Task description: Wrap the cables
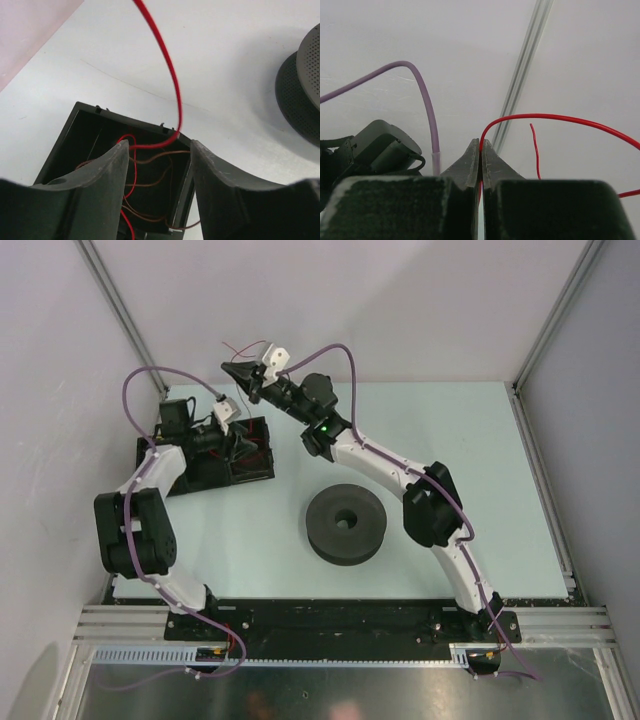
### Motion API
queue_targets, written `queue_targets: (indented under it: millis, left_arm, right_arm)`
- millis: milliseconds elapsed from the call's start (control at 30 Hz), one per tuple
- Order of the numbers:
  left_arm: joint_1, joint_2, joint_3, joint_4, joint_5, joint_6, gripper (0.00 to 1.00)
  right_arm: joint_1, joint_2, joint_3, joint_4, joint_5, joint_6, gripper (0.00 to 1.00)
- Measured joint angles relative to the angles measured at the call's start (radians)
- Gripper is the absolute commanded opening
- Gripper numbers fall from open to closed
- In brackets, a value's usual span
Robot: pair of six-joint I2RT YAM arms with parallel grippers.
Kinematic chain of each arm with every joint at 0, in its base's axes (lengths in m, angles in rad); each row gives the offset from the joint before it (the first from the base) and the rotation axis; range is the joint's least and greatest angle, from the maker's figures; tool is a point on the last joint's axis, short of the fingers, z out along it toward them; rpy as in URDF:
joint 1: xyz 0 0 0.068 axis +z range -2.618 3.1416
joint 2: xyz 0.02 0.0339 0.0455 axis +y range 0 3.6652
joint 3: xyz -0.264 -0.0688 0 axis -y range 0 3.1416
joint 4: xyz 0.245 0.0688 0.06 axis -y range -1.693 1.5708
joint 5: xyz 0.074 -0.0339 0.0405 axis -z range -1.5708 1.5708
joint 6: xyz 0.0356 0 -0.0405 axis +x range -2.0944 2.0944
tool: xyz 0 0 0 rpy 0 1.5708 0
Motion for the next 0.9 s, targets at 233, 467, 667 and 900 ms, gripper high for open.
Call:
queue_targets:
  millis: [233, 467, 667, 900]
  left_arm:
    - [-0.012, 0.043, 0.001, 0.089, -0.066, -0.079, 0.48]
    - [-0.012, 0.087, 0.002, 0.187, -0.146, -0.182, 0.42]
    - [-0.012, 0.127, 0.024, 0.239, -0.196, -0.236, 0.43]
    - [-0.012, 0.175, 0.047, 0.254, -0.254, -0.273, 0.45]
  right_arm:
    - [-0.008, 0.000, 0.005, 0.012, 0.001, 0.002, 0.00]
    - [-0.014, 0.000, 0.068, 0.016, 0.006, 0.022, 0.00]
    - [-0.019, -0.002, 0.127, 0.020, 0.018, 0.029, 0.00]
    - [-0.045, -0.034, 0.220, 0.012, 0.039, 0.034, 0.00]
